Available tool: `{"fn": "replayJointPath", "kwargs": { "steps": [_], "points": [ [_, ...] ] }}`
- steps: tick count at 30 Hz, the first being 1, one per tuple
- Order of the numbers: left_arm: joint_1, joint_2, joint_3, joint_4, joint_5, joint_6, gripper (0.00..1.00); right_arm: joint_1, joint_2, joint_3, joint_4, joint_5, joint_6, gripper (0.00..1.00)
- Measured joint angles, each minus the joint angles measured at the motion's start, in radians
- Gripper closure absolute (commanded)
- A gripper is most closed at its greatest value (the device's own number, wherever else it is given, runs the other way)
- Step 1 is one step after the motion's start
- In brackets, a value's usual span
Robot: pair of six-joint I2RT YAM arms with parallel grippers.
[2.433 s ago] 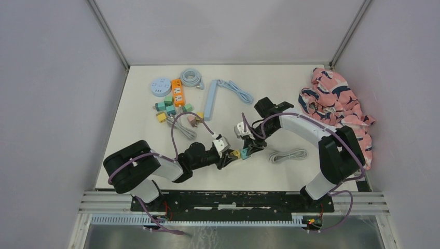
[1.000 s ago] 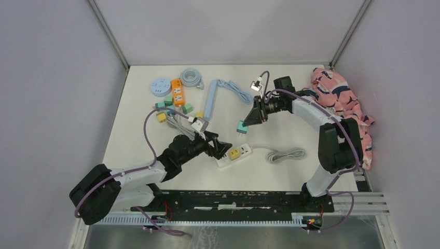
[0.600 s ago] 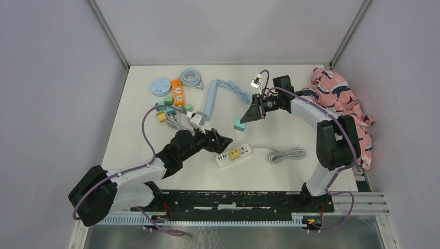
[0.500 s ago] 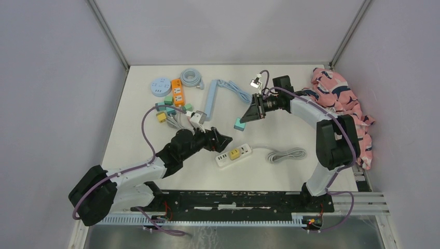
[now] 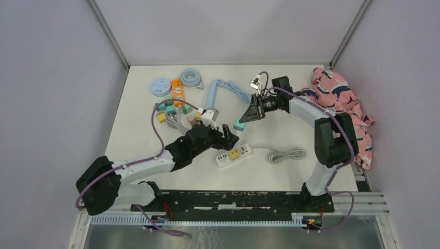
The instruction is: Pull the plug off the socket
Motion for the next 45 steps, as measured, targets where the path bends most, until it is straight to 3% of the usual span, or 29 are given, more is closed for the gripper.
{"fn": "replayJointPath", "kwargs": {
  "steps": [10,11,13,15,25,35,37,43,45],
  "points": [
    [-0.184,0.120,0.231,-0.262,-0.319,0.055,0.09,0.000,0.012,0.000,0.000,0.000,0.011,0.97],
    [-0.201,0.135,0.256,-0.288,-0.348,0.058,0.10,0.000,0.014,0.000,0.000,0.000,0.011,0.98],
    [-0.225,0.161,0.293,-0.319,-0.388,0.058,0.21,0.000,0.017,0.000,0.000,0.001,0.011,0.98],
    [-0.243,0.185,0.323,-0.345,-0.421,0.058,0.24,0.000,0.018,0.000,0.000,0.001,0.011,0.98],
    [-0.251,0.347,0.485,-0.436,-0.480,0.072,0.21,0.000,0.019,0.000,0.000,0.001,0.016,0.98],
    [-0.249,0.501,0.666,-0.552,-0.626,0.098,0.23,-0.002,0.019,0.000,0.000,0.002,0.016,0.98],
    [-0.242,0.504,0.673,-0.566,-0.630,0.112,0.29,-0.002,0.019,0.000,0.000,0.002,0.016,0.98],
    [-0.232,0.504,0.674,-0.565,-0.619,0.148,0.80,-0.002,0.019,0.000,0.003,0.002,0.016,0.96],
    [-0.230,0.504,0.673,-0.565,-0.617,0.152,0.93,-0.002,0.020,0.000,0.001,0.001,0.016,0.86]
  ]
}}
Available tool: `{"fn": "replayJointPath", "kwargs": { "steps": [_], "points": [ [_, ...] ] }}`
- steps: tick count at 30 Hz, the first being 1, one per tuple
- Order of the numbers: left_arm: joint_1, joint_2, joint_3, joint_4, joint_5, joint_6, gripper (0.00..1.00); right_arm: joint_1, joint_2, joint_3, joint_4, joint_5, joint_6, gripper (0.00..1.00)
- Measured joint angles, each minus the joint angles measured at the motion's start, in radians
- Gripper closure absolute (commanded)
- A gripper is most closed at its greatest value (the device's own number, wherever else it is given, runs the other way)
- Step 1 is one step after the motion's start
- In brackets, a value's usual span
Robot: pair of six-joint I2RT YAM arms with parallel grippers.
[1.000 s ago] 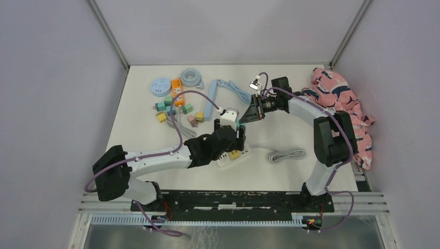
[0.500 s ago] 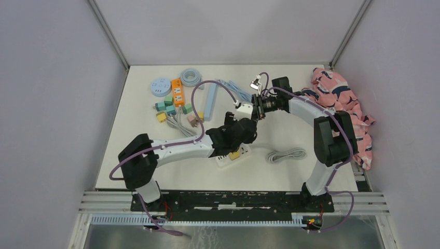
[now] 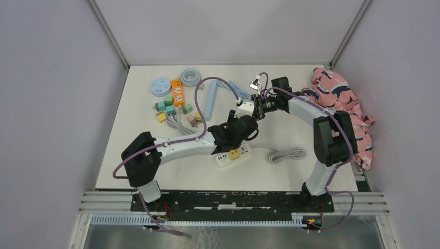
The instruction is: Pull the plug off the socket
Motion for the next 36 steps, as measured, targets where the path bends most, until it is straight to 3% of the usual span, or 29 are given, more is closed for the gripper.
{"fn": "replayJointPath", "kwargs": {
  "steps": [6,7,8,15,20,28,34,36],
  "points": [
    [0.008,-0.002,-0.007,0.008,0.019,0.005,0.97,0.000,0.001,0.000,-0.008,-0.001,-0.012,0.41],
    [0.009,-0.005,-0.015,0.011,0.019,0.007,0.97,0.000,0.000,0.000,-0.012,-0.001,-0.021,0.14],
    [0.011,-0.010,-0.028,0.016,0.019,0.008,0.97,0.000,0.000,0.000,-0.015,-0.001,-0.032,0.02],
    [0.037,-0.083,-0.162,0.047,0.018,0.014,0.97,-0.001,-0.006,0.001,-0.032,0.000,-0.090,0.00],
    [0.124,-0.190,-0.270,0.067,0.034,-0.006,0.97,-0.001,-0.007,0.001,-0.059,0.000,-0.121,0.00],
    [0.415,-0.324,-0.435,0.124,0.156,-0.081,0.97,-0.001,-0.007,0.003,-0.093,0.001,-0.150,0.00],
    [0.622,-0.340,-0.460,0.151,0.273,-0.136,0.96,-0.001,-0.007,0.005,-0.106,0.001,-0.160,0.00],
    [0.672,-0.337,-0.460,0.163,0.292,-0.148,0.91,-0.001,-0.007,0.006,-0.112,0.002,-0.166,0.00]
  ]
}}
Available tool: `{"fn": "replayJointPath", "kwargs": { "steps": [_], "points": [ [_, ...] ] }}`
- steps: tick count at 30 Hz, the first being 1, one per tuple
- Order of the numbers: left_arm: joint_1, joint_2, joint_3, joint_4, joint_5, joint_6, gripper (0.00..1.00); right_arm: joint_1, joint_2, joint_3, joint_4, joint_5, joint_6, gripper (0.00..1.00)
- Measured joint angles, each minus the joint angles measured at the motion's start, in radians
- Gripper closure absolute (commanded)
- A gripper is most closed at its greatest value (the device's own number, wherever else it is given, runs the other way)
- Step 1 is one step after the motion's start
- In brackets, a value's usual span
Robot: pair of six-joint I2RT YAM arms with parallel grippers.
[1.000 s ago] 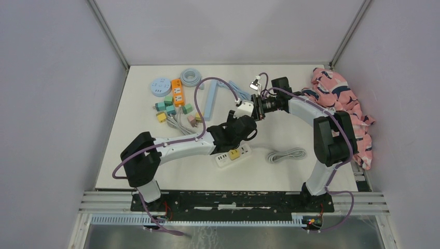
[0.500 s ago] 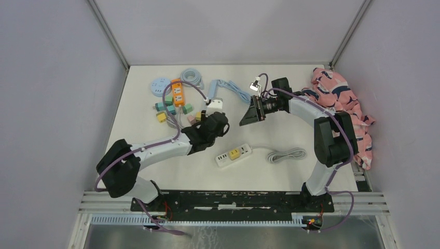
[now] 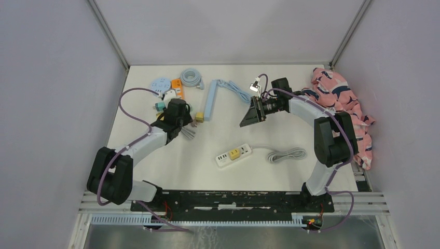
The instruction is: Pull the plug off the socket
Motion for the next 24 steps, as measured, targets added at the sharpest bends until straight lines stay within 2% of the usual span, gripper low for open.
{"fn": "replayJointPath", "kwargs": {
  "steps": [8,10,13,16,19,24],
  "points": [
    [0.063,0.098,0.028,-0.003,0.037,-0.046,0.78,0.000,0.000,0.009,-0.021,0.003,-0.018,0.00],
    [0.071,0.114,0.034,-0.006,0.040,-0.052,0.65,0.000,0.000,0.009,-0.026,0.004,-0.021,0.00],
    [0.085,0.125,0.037,-0.007,0.040,-0.056,0.39,0.000,0.000,0.009,-0.028,0.005,-0.027,0.00],
    [0.092,0.133,0.048,-0.011,0.041,-0.064,0.23,0.000,0.000,0.009,-0.031,0.006,-0.028,0.00],
    [0.092,0.133,0.056,-0.010,0.045,-0.067,0.15,0.000,0.000,0.009,-0.033,0.007,-0.034,0.00],
    [0.092,0.125,0.060,-0.015,0.076,-0.067,0.09,0.000,0.000,0.011,-0.040,0.008,-0.049,0.00]
  ]
}}
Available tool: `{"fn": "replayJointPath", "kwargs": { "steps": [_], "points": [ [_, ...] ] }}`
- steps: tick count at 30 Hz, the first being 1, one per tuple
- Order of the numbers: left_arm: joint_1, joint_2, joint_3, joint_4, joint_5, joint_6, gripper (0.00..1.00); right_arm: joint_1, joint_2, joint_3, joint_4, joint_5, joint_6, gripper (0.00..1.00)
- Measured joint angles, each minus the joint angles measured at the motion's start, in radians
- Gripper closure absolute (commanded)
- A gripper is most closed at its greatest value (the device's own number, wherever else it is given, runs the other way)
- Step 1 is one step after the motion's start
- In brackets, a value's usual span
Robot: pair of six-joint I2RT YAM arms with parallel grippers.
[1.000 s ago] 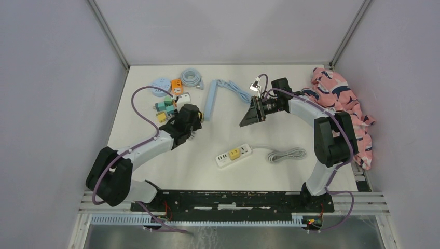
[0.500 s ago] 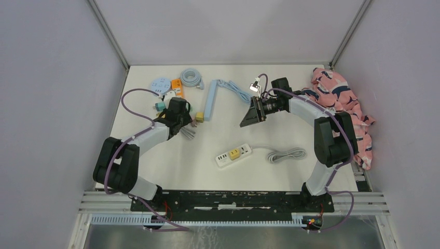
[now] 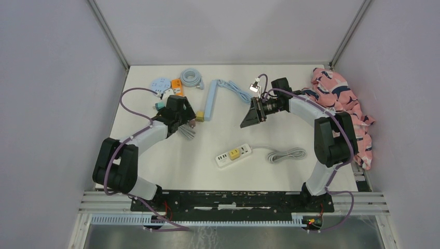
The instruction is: Pull the plug off the socket
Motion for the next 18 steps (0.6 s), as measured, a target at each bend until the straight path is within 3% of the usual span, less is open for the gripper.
{"fn": "replayJointPath", "kwargs": {
  "steps": [11,18],
  "points": [
    [0.000,-0.190,-0.048,0.016,0.192,0.002,0.01,0.000,-0.078,0.005,-0.064,0.024,-0.117,0.00],
    [0.000,-0.333,-0.212,0.199,0.518,0.013,0.01,0.000,-0.173,-0.015,-0.044,-0.018,-0.208,0.00]
  ]
}}
